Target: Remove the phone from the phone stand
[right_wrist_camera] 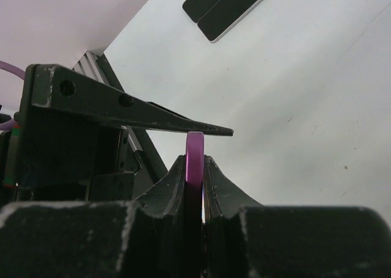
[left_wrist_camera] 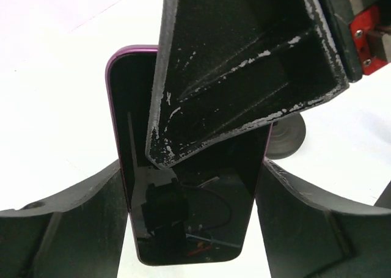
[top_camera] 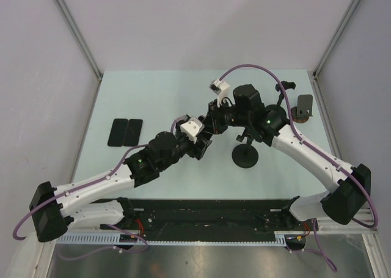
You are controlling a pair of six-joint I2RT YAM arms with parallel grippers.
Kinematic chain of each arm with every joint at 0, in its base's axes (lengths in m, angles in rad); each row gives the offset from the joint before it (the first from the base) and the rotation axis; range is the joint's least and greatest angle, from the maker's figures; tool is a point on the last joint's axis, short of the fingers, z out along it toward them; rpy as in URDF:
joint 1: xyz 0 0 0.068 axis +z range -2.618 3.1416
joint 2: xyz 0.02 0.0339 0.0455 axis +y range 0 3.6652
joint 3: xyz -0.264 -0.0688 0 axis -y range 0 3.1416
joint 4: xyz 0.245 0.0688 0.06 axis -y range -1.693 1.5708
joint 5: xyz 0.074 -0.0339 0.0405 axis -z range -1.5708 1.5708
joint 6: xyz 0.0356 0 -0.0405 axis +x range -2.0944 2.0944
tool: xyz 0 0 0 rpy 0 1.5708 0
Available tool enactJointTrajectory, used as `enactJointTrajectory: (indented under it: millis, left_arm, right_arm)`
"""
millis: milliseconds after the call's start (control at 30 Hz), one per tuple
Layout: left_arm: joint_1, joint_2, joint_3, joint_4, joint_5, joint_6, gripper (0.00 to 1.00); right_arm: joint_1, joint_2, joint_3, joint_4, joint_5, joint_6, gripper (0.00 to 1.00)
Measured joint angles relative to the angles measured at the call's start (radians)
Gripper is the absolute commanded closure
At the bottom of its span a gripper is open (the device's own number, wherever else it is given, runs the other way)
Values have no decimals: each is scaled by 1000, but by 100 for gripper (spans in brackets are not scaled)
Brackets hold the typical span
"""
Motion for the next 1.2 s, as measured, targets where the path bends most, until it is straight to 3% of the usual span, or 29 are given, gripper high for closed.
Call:
enactJointTrajectory:
  millis: [100,133,200,233,333,533,733,1200]
  left_arm:
    - [-5,7,6,-11,-9,-6,71]
    - [-6,8,8,-14,-16,-5,75]
    - [-6,8,9,-20,-20,-9,82]
    - [-6,9,10,-21,-26,-9,84]
    - [-5,17,10,-47,-63,-8,92]
    - [-3,43,11,-96,-116,-5,96]
    - [66,68,20,-142,-109,-20,96]
    - [477,333,188,-372,14,-130,92]
  right_arm:
    - [-1,0,-7,7,5,10,95]
    - [-1,2,-9,11,6,11,78]
    - [-2,3,-10,13,5,16,62]
    - [-3,3,-10,16,6,26,48]
    - [-10,3,-10,25,6,44,26]
    - [-56,-8,-13,26,38,52,5]
    - [-103,-81,-24,-11,134,26,0]
    - [-257,-375,-136,-92,332,-24,0]
